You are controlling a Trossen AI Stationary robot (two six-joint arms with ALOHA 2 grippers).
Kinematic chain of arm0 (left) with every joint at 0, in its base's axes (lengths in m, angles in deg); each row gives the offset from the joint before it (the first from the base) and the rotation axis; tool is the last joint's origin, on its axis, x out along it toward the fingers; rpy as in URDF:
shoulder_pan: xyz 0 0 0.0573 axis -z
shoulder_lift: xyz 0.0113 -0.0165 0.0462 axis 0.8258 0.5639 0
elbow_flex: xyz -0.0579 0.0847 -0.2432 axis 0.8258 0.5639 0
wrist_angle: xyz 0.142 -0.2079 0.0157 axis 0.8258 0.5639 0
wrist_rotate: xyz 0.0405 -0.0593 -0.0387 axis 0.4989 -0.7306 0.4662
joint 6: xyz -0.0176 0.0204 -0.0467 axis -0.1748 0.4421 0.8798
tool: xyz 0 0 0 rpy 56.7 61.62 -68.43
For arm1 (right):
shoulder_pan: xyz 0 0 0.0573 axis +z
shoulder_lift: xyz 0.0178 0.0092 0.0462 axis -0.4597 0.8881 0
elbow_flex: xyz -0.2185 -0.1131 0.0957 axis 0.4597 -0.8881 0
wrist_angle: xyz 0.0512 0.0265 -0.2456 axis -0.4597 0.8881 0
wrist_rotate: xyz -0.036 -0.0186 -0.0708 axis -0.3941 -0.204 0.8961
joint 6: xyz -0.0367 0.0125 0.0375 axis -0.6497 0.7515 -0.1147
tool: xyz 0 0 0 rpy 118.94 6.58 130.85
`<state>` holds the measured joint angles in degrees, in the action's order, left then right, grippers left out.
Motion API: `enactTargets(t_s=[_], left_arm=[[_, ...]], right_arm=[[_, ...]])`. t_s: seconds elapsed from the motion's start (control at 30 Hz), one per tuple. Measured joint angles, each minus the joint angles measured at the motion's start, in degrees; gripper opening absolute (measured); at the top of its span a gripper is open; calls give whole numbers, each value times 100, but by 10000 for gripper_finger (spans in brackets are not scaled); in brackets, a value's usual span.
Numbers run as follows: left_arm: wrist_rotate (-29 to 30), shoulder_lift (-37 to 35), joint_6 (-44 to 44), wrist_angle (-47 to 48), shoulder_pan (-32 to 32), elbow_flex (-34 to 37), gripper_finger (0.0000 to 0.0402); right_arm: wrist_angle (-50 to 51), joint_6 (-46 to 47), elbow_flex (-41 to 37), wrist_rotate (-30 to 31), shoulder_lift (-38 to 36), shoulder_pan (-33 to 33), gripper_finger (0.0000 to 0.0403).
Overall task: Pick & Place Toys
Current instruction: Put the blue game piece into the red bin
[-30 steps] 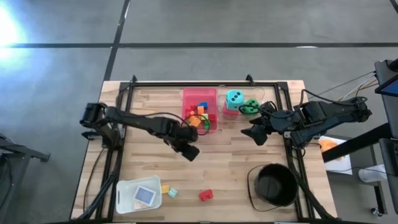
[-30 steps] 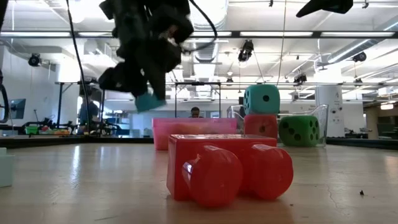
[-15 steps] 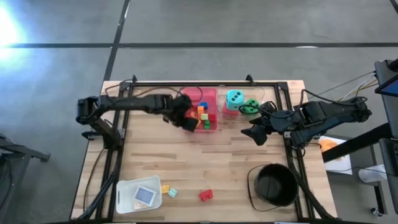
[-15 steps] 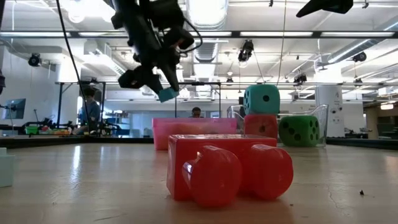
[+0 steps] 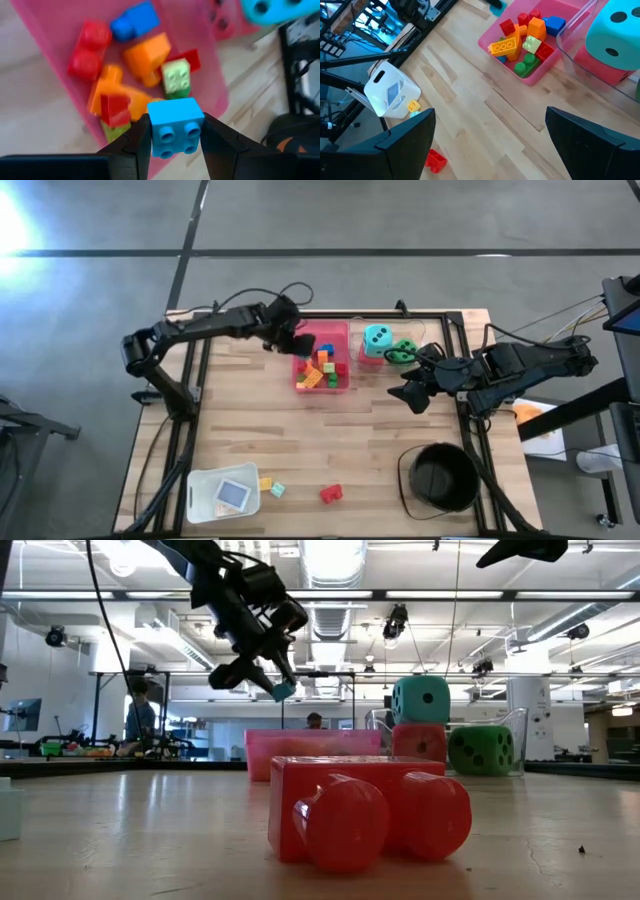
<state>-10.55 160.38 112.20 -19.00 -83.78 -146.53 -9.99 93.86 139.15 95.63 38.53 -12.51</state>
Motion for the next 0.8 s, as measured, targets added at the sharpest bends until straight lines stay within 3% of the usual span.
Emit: enactTargets(t_s=[0.2,0.47,0.8], left_arm=[[48,226,-316,232,-237,-646,136],[70,1280,-1005,1244,-274,-1869,136],[424,1989,-1205,1487,-289,-2098,136]], right_arm=[[-1,9,0,0,1,-1,370],[0,-2,0,0,-1,-1,370],[0,7,0,0,1,1,370]])
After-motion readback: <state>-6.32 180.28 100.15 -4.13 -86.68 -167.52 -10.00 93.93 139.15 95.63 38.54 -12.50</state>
